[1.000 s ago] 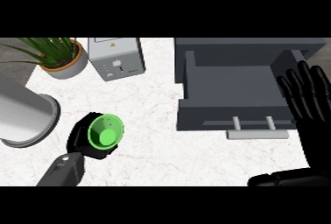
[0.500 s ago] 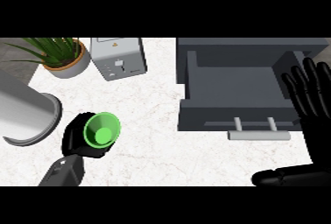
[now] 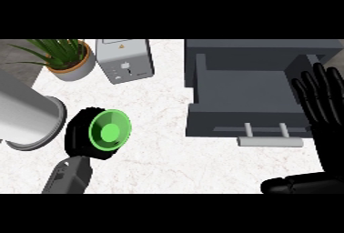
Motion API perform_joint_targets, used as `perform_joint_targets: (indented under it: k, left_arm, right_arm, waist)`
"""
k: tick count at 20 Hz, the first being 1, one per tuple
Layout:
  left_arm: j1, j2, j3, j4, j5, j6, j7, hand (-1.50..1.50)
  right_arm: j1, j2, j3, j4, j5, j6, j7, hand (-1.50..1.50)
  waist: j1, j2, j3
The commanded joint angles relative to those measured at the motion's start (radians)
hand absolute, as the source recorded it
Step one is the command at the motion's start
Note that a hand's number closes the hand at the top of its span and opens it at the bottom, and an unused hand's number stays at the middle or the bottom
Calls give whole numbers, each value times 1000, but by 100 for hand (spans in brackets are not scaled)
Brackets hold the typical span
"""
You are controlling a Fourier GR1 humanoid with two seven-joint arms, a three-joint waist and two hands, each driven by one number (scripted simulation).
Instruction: Pick up the cup, place it into the drawer and close the drawer
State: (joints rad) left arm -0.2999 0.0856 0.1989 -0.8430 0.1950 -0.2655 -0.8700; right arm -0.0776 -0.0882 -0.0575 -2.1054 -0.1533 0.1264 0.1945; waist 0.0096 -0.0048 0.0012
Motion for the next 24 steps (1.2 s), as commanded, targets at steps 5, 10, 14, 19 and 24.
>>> perform_joint_targets:
  k: [5, 10, 14, 19, 24]
  left_arm:
    - [48, -46, -103, -441, 55, 27, 294, 150]
    - [-50, -61, -131, -545, 102, 127, 483, 150]
    - [-97, -85, -213, -640, 83, 262, 565, 150]
    - [-293, -71, -164, -519, 61, 309, 609, 150]
    - [-394, -85, -252, -556, 34, 456, 696, 150]
  right_arm:
    - [-39, 0, -17, 24, -7, -16, 15, -150]
    - [11, -13, -16, 18, -11, 24, -21, -150]
    - [45, -9, -20, -24, -22, 29, -25, -150]
    - [-9, 11, 4, 32, 37, -10, -31, -150]
    - [-92, -52, -93, 74, -66, 23, 12, -150]
  waist:
    - [0, 1, 0]
    - [-10, 3, -1]
    - [-12, 2, -1]
    - [-15, 5, -1]
    - [-12, 5, -1]
